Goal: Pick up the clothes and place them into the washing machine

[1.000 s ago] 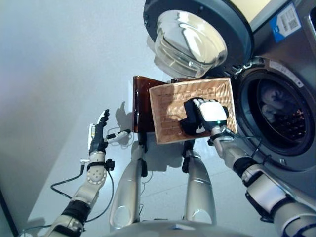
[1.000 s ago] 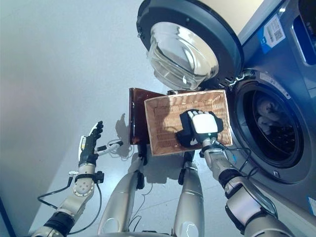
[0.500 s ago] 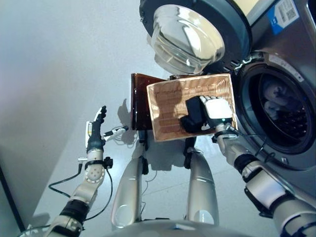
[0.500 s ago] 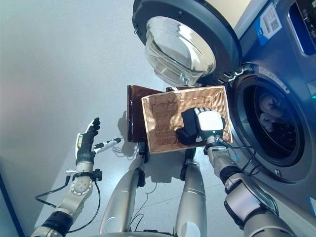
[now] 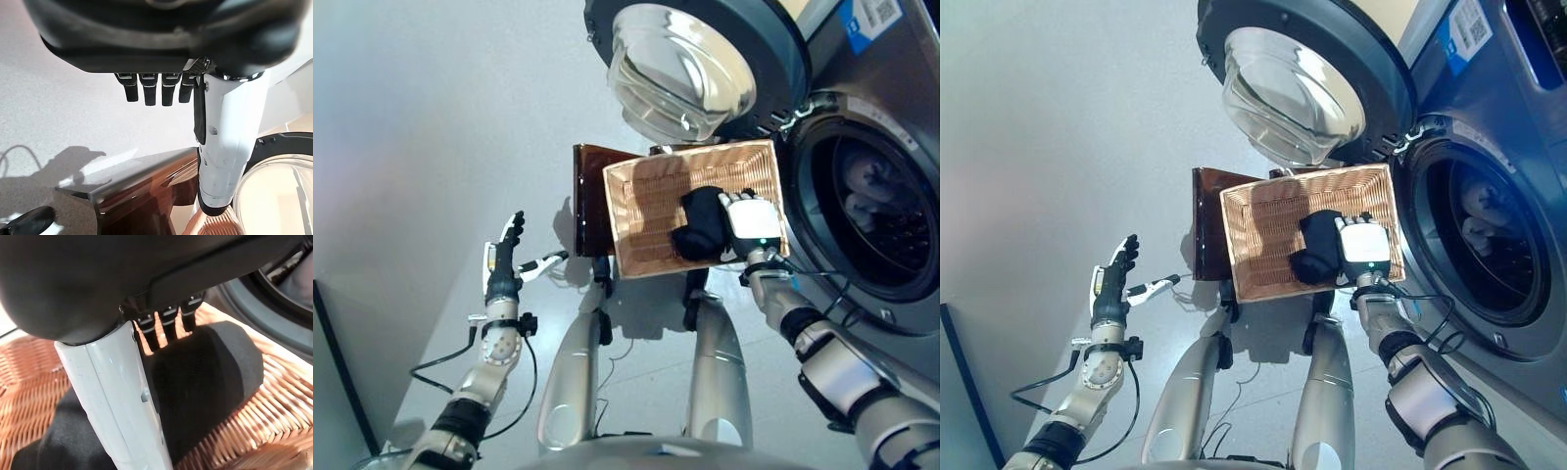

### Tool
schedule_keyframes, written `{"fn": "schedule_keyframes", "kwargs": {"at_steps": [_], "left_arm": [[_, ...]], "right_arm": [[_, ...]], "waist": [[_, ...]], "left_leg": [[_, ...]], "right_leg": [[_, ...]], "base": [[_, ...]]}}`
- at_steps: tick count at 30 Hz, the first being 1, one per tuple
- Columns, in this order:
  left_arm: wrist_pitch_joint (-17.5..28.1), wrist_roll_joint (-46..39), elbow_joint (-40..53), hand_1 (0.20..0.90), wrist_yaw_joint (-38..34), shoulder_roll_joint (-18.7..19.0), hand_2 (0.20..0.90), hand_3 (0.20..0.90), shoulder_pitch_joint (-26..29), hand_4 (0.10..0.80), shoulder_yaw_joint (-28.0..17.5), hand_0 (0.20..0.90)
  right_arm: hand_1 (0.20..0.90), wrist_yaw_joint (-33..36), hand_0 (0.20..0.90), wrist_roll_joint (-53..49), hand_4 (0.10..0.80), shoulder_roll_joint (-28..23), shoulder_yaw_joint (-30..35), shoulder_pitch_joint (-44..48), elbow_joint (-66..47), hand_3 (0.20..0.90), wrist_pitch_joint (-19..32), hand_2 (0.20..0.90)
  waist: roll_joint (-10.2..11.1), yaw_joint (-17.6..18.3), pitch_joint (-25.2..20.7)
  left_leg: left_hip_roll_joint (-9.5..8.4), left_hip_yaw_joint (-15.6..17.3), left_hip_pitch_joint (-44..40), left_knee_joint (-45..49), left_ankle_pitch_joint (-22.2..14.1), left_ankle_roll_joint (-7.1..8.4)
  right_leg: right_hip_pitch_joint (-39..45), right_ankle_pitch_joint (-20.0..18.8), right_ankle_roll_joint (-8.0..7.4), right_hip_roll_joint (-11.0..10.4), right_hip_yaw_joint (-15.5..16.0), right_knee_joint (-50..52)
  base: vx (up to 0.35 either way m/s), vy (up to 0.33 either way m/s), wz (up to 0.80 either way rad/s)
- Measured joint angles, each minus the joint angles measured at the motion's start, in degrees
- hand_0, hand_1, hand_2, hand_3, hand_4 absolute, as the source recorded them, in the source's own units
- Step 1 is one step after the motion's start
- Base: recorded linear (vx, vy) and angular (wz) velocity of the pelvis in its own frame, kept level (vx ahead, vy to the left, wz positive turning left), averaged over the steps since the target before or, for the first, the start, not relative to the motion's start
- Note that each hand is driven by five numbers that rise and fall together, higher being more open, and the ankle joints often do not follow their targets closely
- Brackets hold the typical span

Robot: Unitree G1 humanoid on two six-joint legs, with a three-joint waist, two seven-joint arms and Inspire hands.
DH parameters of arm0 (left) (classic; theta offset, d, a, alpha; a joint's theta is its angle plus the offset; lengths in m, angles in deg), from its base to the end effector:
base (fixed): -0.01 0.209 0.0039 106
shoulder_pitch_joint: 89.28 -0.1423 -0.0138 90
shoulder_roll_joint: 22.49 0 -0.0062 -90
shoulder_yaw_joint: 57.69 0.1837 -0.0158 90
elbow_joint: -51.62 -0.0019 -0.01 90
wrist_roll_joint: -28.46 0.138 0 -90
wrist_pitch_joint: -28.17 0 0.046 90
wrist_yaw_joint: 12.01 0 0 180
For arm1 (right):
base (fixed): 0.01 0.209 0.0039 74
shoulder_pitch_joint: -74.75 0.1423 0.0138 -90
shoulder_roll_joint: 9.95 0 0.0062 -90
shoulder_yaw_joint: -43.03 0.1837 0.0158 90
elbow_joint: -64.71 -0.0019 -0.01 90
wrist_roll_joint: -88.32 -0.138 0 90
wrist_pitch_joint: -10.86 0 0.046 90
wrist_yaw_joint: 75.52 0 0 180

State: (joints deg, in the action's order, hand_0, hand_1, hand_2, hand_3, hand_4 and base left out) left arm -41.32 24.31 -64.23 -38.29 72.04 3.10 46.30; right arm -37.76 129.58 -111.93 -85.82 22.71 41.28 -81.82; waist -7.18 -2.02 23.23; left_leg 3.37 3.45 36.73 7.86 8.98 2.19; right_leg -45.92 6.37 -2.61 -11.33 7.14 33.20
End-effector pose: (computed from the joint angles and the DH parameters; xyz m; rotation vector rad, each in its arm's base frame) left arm 0.1919 0.1962 -0.0108 0.3206 0.0247 0.2547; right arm 0.2822 -0.2401 0.0135 -1.7248 0.0021 -0.1133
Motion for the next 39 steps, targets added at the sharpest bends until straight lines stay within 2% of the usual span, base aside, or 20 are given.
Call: {"fn": "schedule_keyframes", "kwargs": {"at_steps": [4,11,12,13,14,18,22,34,36,39], "left_arm": [[0.1,0.0,0.5,0.9,-0.1,0.0,0.9,0.9,-0.3,0.8,0.0,0.9],[0.1,0.1,0.7,0.9,-0.2,0.0,0.9,0.9,-0.5,0.8,-0.1,0.9],[0.1,0.0,0.7,0.9,-0.4,0.0,0.9,0.9,-0.5,0.8,-0.2,0.9],[0.1,0.0,0.7,0.9,-0.6,0.0,0.9,0.9,-0.5,0.8,-0.2,0.9],[0.1,0.0,0.7,0.9,-0.9,0.0,0.9,0.9,-0.5,0.8,-0.2,0.9],[0.1,0.0,0.7,0.9,-1.3,0.0,0.9,0.9,-0.8,0.8,-0.2,0.9],[0.1,0.1,1.3,0.9,-1.4,0.0,0.9,0.9,-0.7,0.8,-0.2,0.9],[0.1,0.1,1.4,0.9,-1.4,0.0,0.9,0.9,-0.7,0.8,-0.2,0.9],[0.1,0.1,1.4,0.9,-1.4,0.0,0.9,0.9,-0.7,0.8,-0.3,0.9],[0.0,0.1,1.4,0.9,-1.1,-0.6,0.9,0.9,-1.4,0.8,-0.2,0.9]], "right_arm": [[0.9,0.0,0.9,0.0,0.8,-0.1,0.0,0.6,0.1,0.9,-0.1,0.9],[0.9,0.0,0.9,-0.1,0.8,0.1,0.0,0.7,0.6,0.9,0.0,0.9],[0.708,0.0,0.708,-0.1,0.663,0.1,0.0,0.7,0.7,0.708,0.0,0.708],[0.315,0.0,0.315,-0.1,0.382,0.1,0.0,0.7,0.7,0.315,0.0,0.315],[0.2,0.0,0.2,-0.1,0.3,0.1,0.0,0.7,0.7,0.2,0.0,0.2],[0.2,0.0,0.2,-0.1,0.3,1.0,0.0,0.6,0.7,0.2,-0.1,0.2],[0.2,1.0,0.2,-0.1,0.3,1.4,0.0,1.0,0.7,0.2,-0.4,0.2],[0.2,1.0,0.2,-0.1,0.3,2.2,0.1,0.8,0.8,0.2,-1.2,0.2],[0.2,1.0,0.2,-0.1,0.3,2.1,0.2,0.8,1.1,0.2,-1.1,0.2],[0.2,0.9,0.2,-1.3,0.3,2.2,2.2,0.3,2.9,0.2,-1.2,0.2]], "waist": [[-0.5,-0.5,-0.2],[-0.5,-0.5,-0.2],[-0.5,-0.6,-0.2],[-0.5,-0.6,-0.2],[-0.5,-0.8,-0.2],[-0.5,-0.6,-0.2],[-0.6,-0.6,-0.3],[-0.8,-1.2,-0.4],[-1.1,-1.3,-0.6],[-2.2,-1.9,-0.8]], "left_leg": [[0.02,-0.7,1.7,0.1,0.5,0.48],[-0.22,-1.3,2.9,2.1,-0.1,0.79],[-0.34,-1.3,2.9,2.3,-0.4,0.71],[-0.32,-1.3,3.0,2.3,-0.4,0.65],[-0.28,-1.3,3.0,2.3,-0.5,0.58],[-0.15,-1.3,3.3,3.2,-1.1,0.9],[-0.17,-1.4,4.5,4.1,-1.1,0.73],[-0.27,-0.7,3.8,5.0,-1.3,0.56],[-0.28,-0.7,3.6,5.1,-1.3,0.6],[-0.15,-0.1,1.0,4.6,-1.6,0.15]], "right_leg": [[-2.0,0.8,0.97,-0.2,0.5,1.8],[-2.7,1.7,1.08,-0.6,0.7,3.2],[-2.8,2.1,1.05,-0.8,0.7,3.6],[-2.8,2.1,1.04,-0.8,0.7,3.6],[-2.8,2.2,0.89,-0.8,0.7,3.7],[-2.9,2.4,0.81,-0.7,0.6,4.0],[-3.8,2.1,1.22,-0.8,0.6,4.4],[-3.2,1.9,1.07,-0.8,-0.2,4.5],[-3.1,1.5,1.32,-0.8,-0.1,4.5],[-0.3,0.9,0.71,-0.4,-0.7,2.8]], "base": [[0.081,-0.01,0.12],[0.006,0.017,0.05],[0.01,0.035,0.05],[0.011,0.035,0.03],[0.01,0.036,0.0],[0.007,0.017,-0.01],[0.014,0.026,0.02],[-0.001,0.02,-0.03],[-0.039,0.072,-0.03],[0.061,0.024,-0.16]]}}
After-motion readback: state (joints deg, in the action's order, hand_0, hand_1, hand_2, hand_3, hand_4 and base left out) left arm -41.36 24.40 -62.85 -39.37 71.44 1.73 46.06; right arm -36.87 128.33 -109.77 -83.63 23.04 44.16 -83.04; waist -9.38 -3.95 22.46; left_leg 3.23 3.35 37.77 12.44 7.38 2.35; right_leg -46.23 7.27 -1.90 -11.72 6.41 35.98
